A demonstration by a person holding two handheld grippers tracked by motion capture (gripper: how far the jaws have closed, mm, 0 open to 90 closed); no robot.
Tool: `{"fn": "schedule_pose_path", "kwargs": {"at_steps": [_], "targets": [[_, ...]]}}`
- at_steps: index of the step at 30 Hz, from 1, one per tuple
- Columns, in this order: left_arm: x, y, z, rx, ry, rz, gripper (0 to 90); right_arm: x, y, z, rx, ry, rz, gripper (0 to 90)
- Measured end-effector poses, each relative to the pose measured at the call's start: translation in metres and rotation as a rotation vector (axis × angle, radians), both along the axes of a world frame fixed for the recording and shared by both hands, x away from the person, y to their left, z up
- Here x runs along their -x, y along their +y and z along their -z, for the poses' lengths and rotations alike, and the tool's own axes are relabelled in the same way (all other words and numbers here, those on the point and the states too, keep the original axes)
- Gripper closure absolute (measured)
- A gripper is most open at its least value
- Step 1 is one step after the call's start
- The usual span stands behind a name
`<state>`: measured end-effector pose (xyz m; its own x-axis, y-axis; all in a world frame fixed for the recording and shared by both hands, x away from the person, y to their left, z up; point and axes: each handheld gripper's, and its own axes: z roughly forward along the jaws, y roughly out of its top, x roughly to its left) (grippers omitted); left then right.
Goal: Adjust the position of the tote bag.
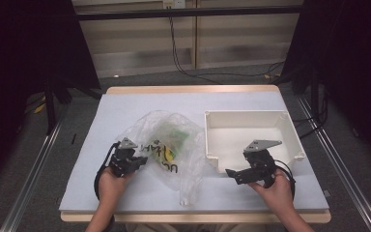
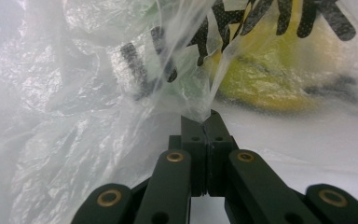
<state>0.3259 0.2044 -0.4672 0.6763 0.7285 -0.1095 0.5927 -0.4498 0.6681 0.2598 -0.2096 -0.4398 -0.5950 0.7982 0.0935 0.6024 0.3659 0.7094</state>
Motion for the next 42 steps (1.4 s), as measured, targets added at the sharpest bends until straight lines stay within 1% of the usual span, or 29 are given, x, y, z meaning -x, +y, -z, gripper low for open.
{"fn": "schedule_pose_path", "kwargs": {"at_steps": [1, 2, 3, 4, 5, 6, 7, 8, 9, 10, 11, 13, 14, 16, 18, 19, 21, 22, 23, 24, 27, 28, 30, 34, 36, 38, 39, 40, 42], "targets": [[0.003, 0.0, 0.0, -0.004, -0.006, -0.005, 89.5, 0.0, 0.001, 0.0, -0.001, 0.005, 0.002, 8.4], [0.004, 0.001, -0.002, -0.013, 0.01, 0.005, 89.5, 0.0, 0.002, 0.0, -0.003, 0.0, 0.0, 8.4], [0.006, 0.001, -0.001, -0.008, 0.001, 0.002, 89.5, 0.0, 0.003, -0.001, -0.003, 0.004, -0.003, 8.4], [0.009, 0.0, -0.001, -0.01, -0.004, -0.008, 89.5, -0.001, 0.004, 0.0, -0.006, -0.002, -0.008, 8.4], [0.01, 0.001, -0.002, -0.023, -0.002, 0.005, 89.5, -0.001, 0.005, -0.001, -0.013, 0.006, 0.0, 8.4], [0.012, 0.001, -0.001, -0.019, -0.008, -0.001, 89.5, -0.002, 0.006, 0.0, -0.021, 0.001, -0.008, 8.4], [0.013, 0.002, -0.002, -0.021, -0.002, 0.002, 89.5, -0.002, 0.006, -0.001, -0.018, 0.008, -0.006, 8.4], [0.015, 0.002, -0.001, -0.017, 0.002, -0.003, 89.5, -0.003, 0.008, -0.001, -0.018, 0.0, -0.007, 8.4], [0.017, 0.002, -0.001, -0.021, 0.002, -0.01, 89.6, -0.004, 0.009, -0.001, -0.02, 0.001, -0.011, 8.4], [0.018, 0.002, -0.001, -0.022, -0.003, -0.005, 89.6, -0.005, 0.01, -0.002, -0.016, 0.0, -0.008, 8.4], [0.02, 0.002, 0.0, -0.012, 0.0, -0.013, 89.6, -0.006, 0.011, -0.002, -0.022, 0.0, -0.017, 8.4], [0.023, 0.004, -0.002, -0.02, 0.007, 0.004, 89.7, -0.008, 0.015, -0.001, -0.019, -0.005, -0.025, 8.3], [0.025, 0.004, -0.002, -0.021, 0.009, 0.003, 89.7, -0.009, 0.017, -0.002, -0.018, 0.004, -0.019, 8.4], [0.029, 0.004, -0.002, -0.004, 0.006, -0.002, 89.8, -0.012, 0.021, -0.002, -0.02, 0.002, -0.031, 8.4], [0.033, 0.004, -0.004, -0.002, 0.012, 0.004, 89.8, -0.014, 0.025, -0.002, -0.023, 0.001, -0.035, 8.4], [0.035, 0.005, -0.004, -0.012, 0.013, 0.012, 89.8, -0.016, 0.027, -0.002, -0.021, -0.006, -0.045, 8.4], [0.04, 0.003, -0.004, -0.001, 0.015, 0.012, 89.8, -0.018, 0.03, -0.001, -0.019, -0.011, -0.057, 8.4], [0.041, 0.003, -0.004, -0.012, 0.02, 0.019, 89.8, -0.019, 0.033, -0.001, -0.021, -0.012, -0.064, 8.4], [0.042, 0.003, -0.003, -0.014, 0.024, 0.032, 89.8, -0.019, 0.034, -0.002, -0.019, -0.002, -0.059, 8.4], [0.044, 0.001, -0.002, -0.012, 0.025, 0.026, 89.8, -0.02, 0.036, -0.001, -0.022, -0.01, -0.067, 8.4], [0.047, -0.001, -0.001, -0.009, 0.033, 0.04, 89.8, -0.021, 0.04, -0.002, -0.019, -0.01, -0.08, 8.4], [0.048, -0.003, -0.001, -0.008, 0.034, 0.04, 89.8, -0.02, 0.041, -0.002, -0.02, -0.003, -0.08, 8.4], [0.05, -0.005, -0.001, -0.014, 0.039, 0.043, 89.8, -0.021, 0.043, -0.002, -0.017, -0.012, -0.089, 8.4], [0.052, -0.009, -0.003, -0.021, 0.038, 0.057, 89.8, -0.023, 0.045, -0.004, -0.031, -0.009, -0.092, 8.5], [0.052, -0.009, -0.003, -0.019, 0.031, 0.059, 89.7, -0.025, 0.047, -0.007, -0.033, -0.017, -0.096, 8.8], [0.052, -0.008, -0.004, -0.012, 0.036, 0.057, 89.7, -0.026, 0.053, -0.011, -0.036, -0.029, -0.104, 9.1], [0.053, -0.009, -0.004, -0.012, 0.033, 0.057, 89.8, -0.027, 0.057, -0.013, -0.039, -0.033, -0.117, 9.5], [0.053, -0.009, -0.003, -0.01, 0.04, 0.06, 89.8, -0.027, 0.06, -0.014, -0.037, -0.035, -0.123, 9.6], [0.054, -0.01, -0.002, -0.021, 0.043, 0.068, 89.8, -0.029, 0.07, -0.016, -0.027, -0.042, -0.146, 9.6]]}}
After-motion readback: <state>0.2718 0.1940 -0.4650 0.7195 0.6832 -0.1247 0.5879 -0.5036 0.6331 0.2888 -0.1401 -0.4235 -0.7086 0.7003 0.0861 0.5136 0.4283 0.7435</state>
